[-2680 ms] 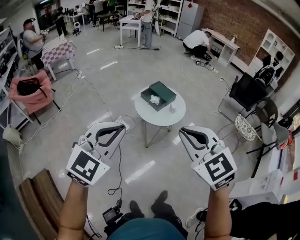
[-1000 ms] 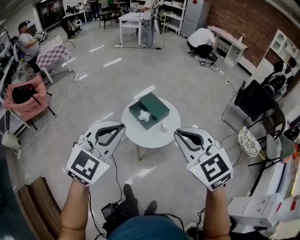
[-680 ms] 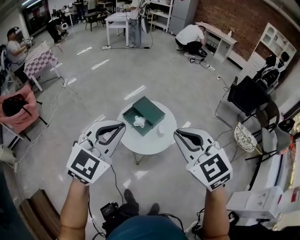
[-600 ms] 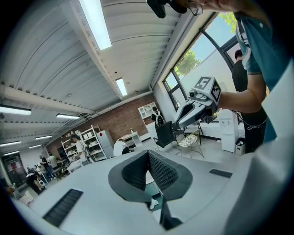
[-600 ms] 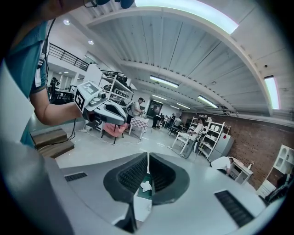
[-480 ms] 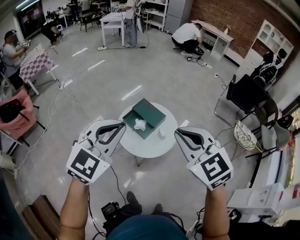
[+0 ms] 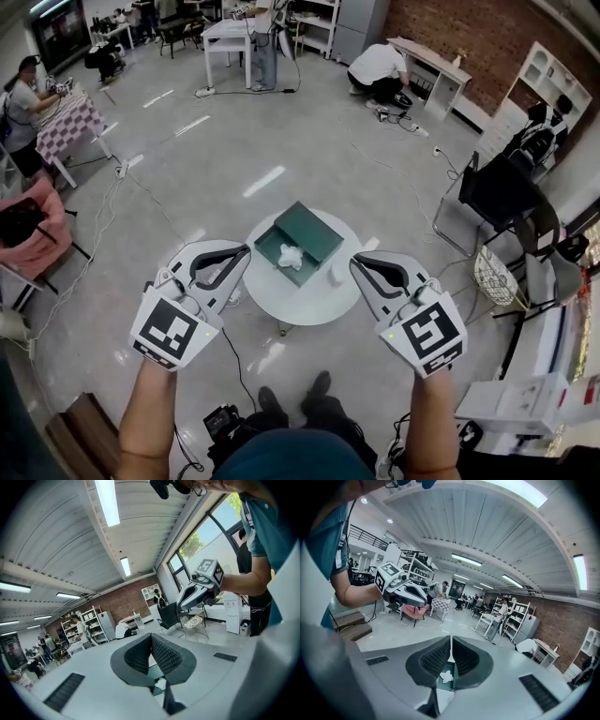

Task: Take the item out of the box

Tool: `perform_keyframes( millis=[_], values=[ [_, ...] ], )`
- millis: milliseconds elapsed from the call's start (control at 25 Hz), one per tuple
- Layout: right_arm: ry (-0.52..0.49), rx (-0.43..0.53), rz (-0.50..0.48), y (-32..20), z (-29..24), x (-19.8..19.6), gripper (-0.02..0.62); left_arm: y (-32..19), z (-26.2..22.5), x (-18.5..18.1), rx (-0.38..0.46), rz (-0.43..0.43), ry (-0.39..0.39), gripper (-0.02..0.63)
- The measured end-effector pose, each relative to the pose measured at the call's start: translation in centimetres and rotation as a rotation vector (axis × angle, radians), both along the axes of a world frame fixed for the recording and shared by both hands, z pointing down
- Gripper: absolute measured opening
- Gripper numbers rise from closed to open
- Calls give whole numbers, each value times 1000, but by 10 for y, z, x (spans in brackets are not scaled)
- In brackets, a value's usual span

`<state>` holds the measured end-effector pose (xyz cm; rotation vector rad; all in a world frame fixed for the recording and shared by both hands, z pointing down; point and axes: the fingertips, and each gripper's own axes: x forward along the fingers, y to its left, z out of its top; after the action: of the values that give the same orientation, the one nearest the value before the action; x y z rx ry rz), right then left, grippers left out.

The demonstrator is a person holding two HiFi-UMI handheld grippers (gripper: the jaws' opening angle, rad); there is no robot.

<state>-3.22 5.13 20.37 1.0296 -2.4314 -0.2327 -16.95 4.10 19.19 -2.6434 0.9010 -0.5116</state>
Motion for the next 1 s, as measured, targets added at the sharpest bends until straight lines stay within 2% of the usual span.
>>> perform_keyframes(
  millis=[320, 600, 1000],
  values=[
    [-22, -26, -83, -62, 13, -5, 40, -45, 20, -11, -37, -109, -29, 20],
    [-36, -36, -181, -121, 19, 4, 40, -91, 22, 4, -44, -194, -40, 20],
    [-47, -40, -264, -182, 33, 42, 40, -140, 40, 46, -76, -269, -58, 20]
  ],
)
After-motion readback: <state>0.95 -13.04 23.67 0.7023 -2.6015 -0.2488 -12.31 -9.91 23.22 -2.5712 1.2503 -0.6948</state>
